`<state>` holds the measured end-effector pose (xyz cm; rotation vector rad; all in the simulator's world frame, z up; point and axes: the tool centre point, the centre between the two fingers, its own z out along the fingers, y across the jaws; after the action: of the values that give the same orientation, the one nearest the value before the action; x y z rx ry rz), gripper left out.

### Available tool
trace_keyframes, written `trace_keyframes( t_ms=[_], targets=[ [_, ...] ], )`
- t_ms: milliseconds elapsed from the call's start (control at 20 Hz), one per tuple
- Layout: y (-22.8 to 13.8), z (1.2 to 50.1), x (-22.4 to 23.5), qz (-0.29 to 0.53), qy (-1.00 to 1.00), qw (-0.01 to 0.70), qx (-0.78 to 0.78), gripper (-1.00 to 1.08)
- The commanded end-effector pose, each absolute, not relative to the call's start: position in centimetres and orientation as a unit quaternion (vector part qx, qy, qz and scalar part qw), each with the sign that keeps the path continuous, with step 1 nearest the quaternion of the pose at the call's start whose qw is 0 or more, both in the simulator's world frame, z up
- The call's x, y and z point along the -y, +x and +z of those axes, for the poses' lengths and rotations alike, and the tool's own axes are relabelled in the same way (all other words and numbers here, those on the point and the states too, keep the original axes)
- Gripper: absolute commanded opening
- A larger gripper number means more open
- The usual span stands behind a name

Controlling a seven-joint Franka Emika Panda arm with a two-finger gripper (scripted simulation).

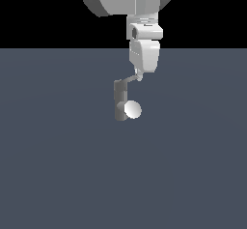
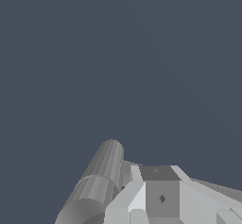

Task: Turn on the faucet by rotating a designated handle.

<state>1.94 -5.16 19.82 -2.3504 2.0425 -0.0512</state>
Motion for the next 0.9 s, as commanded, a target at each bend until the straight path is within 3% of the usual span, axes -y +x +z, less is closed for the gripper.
trace_keyframes(
  t_ms=[0,250,350,850],
  targets=[
    [0.2,18.5,4.8,-0.002,-0.754,0.003,-0.656,-1.0],
    [-1.4,18.2,4.2,0.0,-0.753,0.0,-0.658,-1.0],
    [-0.3,19.5,4.8,-0.012,-0.751,0.011,-0.66,-1.0],
    [-2.2,18.6,-0.4,-0.004,-0.752,0.003,-0.659,-1.0]
  ],
)
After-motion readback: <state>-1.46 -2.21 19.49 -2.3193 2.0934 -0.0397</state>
